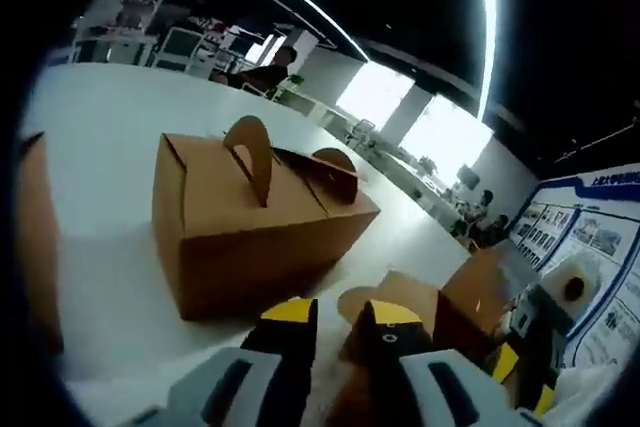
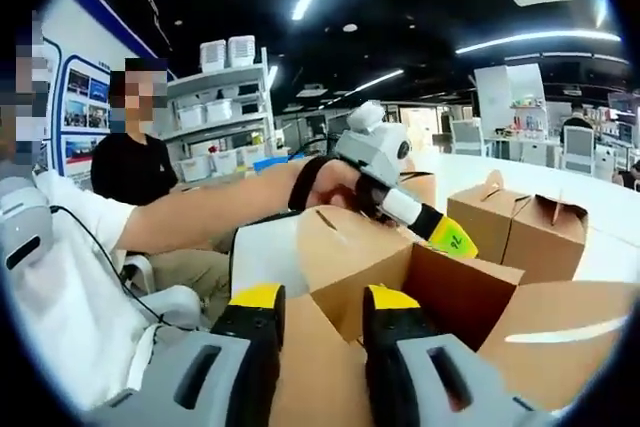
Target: Pick up one paper box from the group, open the paper box, and remove the item inside
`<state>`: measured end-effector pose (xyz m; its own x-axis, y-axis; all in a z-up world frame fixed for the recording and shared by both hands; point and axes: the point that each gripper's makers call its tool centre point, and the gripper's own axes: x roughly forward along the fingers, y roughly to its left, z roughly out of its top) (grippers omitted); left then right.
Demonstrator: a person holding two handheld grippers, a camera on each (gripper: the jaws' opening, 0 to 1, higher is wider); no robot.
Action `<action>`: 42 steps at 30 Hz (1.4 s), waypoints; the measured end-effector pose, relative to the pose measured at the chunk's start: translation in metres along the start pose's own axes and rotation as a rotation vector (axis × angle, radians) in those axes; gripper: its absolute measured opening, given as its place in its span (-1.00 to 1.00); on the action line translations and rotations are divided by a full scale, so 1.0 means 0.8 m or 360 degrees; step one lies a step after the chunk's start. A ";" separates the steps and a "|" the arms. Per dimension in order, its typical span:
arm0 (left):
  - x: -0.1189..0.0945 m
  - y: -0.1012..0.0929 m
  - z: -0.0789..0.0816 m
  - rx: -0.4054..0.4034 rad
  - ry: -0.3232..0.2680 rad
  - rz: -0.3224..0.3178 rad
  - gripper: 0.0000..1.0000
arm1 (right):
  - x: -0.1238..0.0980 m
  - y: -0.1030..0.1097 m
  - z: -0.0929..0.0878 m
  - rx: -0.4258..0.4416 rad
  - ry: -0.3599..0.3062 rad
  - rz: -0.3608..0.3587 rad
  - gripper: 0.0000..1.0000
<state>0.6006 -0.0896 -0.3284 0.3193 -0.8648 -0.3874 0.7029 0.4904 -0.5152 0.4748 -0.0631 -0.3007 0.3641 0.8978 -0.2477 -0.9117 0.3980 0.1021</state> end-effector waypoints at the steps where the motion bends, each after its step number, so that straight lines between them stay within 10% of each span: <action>1: -0.006 -0.002 0.006 0.0003 -0.0025 0.0000 -0.43 | 0.000 -0.002 -0.001 -0.0007 0.0009 -0.0017 -0.30; 14: -0.095 -0.058 0.080 0.0694 -0.0308 0.0104 -0.21 | -0.047 -0.026 0.043 -0.0073 -0.0132 -0.0181 -0.27; 21: -0.115 -0.097 0.045 0.0920 -0.0301 0.0027 -0.01 | -0.087 -0.049 0.067 -0.0123 -0.0178 -0.0331 -0.27; 29: -0.144 -0.098 0.021 0.0861 -0.0419 -0.0058 0.01 | -0.108 -0.058 0.074 -0.0177 0.0016 -0.0410 -0.28; 42: -0.167 -0.052 0.000 0.0798 -0.0390 0.0129 -0.07 | -0.127 -0.074 0.073 -0.0200 0.0101 -0.0464 -0.29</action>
<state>0.5284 0.0055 -0.2551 0.4812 -0.8555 -0.1911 0.8668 0.4968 -0.0416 0.5033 -0.1666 -0.2251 0.6045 0.7341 -0.3092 -0.7885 0.6067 -0.1011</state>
